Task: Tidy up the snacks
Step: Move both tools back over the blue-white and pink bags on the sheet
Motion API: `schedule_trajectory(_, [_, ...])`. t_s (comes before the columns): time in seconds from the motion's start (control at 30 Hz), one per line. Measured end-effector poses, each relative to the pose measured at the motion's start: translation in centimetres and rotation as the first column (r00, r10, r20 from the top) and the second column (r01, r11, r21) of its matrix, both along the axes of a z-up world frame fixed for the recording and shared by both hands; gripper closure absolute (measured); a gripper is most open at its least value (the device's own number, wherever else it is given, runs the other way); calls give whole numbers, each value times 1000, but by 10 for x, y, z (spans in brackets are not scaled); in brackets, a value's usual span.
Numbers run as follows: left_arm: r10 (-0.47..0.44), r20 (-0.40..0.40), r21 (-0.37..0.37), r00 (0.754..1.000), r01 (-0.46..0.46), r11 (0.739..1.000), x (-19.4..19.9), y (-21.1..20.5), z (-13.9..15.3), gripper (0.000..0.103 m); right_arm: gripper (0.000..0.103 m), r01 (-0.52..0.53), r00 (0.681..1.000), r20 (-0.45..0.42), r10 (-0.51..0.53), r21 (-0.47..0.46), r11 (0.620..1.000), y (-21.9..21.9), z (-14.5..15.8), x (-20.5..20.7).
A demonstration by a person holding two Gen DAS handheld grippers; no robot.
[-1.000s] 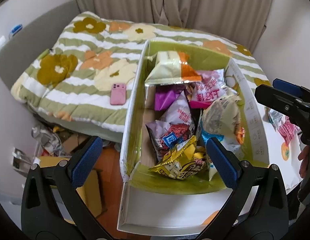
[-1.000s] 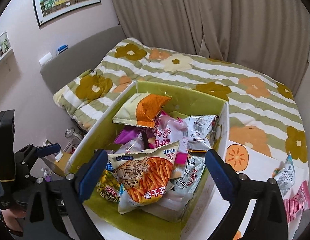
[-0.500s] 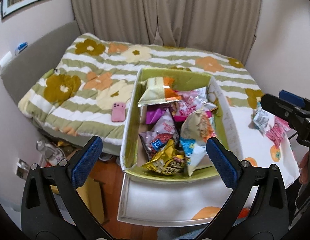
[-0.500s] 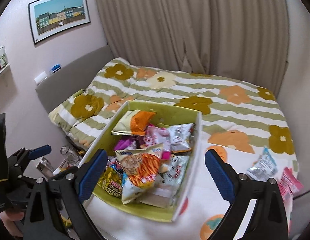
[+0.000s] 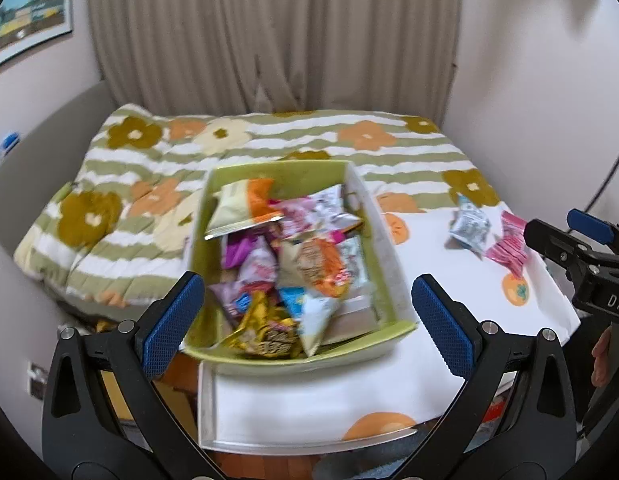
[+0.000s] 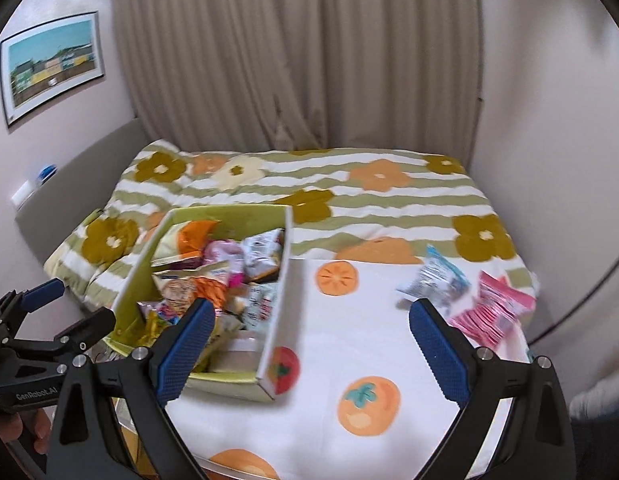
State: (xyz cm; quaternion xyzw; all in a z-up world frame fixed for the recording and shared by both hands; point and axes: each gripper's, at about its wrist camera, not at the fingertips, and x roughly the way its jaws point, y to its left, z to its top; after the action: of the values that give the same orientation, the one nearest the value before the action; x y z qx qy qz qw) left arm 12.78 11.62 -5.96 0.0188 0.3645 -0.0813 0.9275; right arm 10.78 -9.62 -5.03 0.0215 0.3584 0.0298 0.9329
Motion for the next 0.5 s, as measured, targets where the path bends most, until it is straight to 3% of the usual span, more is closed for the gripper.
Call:
schedule_trajectory(0.23, [-122, 11, -11, 992, 122, 992, 18, -50, 3, 0, 6, 146, 989, 13, -146, -1, 989, -48, 1, -24])
schedule_trajectory(0.5, [-273, -21, -20, 962, 272, 962, 66, -134, -8, 0, 6, 312, 950, -1, -312, 4, 950, -125, -3, -22])
